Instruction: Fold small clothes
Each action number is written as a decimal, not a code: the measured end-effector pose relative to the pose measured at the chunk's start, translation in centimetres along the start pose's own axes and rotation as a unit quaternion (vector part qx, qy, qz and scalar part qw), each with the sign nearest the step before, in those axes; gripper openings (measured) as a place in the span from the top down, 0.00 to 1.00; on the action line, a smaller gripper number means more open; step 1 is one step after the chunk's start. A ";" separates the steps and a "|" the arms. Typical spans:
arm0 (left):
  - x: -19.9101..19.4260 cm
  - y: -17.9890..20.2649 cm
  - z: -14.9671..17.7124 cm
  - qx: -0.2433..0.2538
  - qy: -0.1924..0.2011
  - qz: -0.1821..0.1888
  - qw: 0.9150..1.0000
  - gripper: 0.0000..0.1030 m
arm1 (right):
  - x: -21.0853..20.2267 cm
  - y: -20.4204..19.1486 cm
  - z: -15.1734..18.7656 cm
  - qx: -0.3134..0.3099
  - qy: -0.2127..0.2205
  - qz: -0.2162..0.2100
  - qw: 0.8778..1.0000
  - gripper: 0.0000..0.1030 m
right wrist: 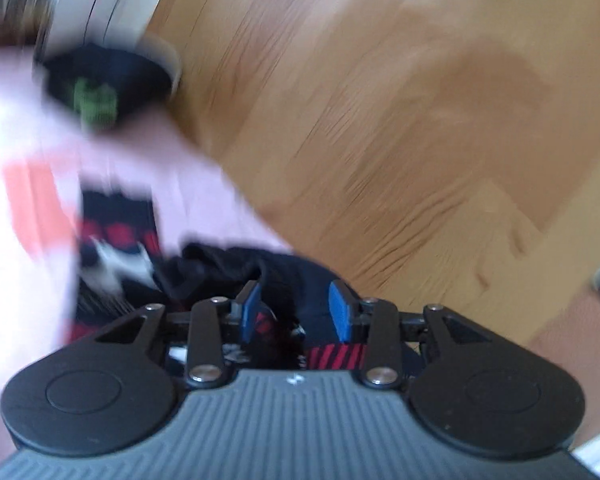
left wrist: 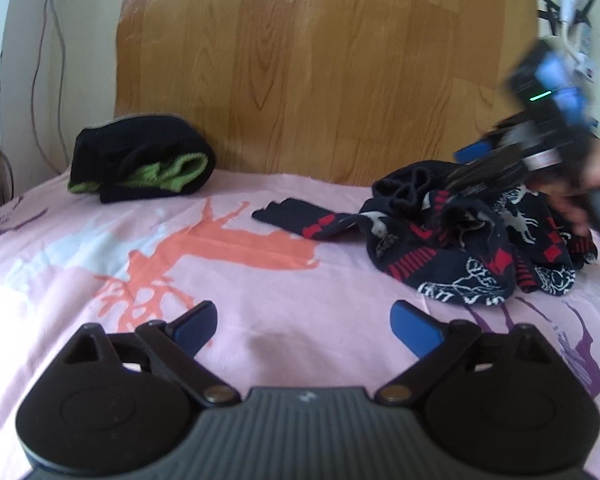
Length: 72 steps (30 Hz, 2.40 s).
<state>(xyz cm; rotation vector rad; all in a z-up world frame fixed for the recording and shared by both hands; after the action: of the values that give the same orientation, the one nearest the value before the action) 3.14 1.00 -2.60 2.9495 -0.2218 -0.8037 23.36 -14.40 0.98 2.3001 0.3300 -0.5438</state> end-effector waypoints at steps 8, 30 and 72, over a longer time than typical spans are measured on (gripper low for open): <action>0.2 0.0 0.0 -0.007 -0.002 0.018 1.000 0.13 | -0.9 9.1 0.1 0.202 0.044 0.057 0.977 0.83; -8.8 18.7 -5.9 0.182 0.184 0.234 0.937 0.03 | -31.5 17.6 5.8 0.353 0.207 0.061 0.910 0.83; -12.4 4.6 -18.9 -0.026 0.217 0.176 0.960 0.94 | -23.8 -0.8 12.9 0.276 0.052 -0.061 0.958 0.39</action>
<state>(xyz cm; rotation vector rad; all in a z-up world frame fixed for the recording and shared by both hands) 1.68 -0.91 20.37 2.8176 -0.6514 -0.1120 -1.51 -24.86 3.54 2.8691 0.4130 -0.6395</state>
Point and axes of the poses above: each gripper's, at about its wrist camera, not at the fingertips, and x roughly the way its jaws point, y to its right, z to its underside, the point moved 8 cm from there along x, roughly the way its jaws point, and after that the axes turned 1 degree about z, right-handed, at the moved point
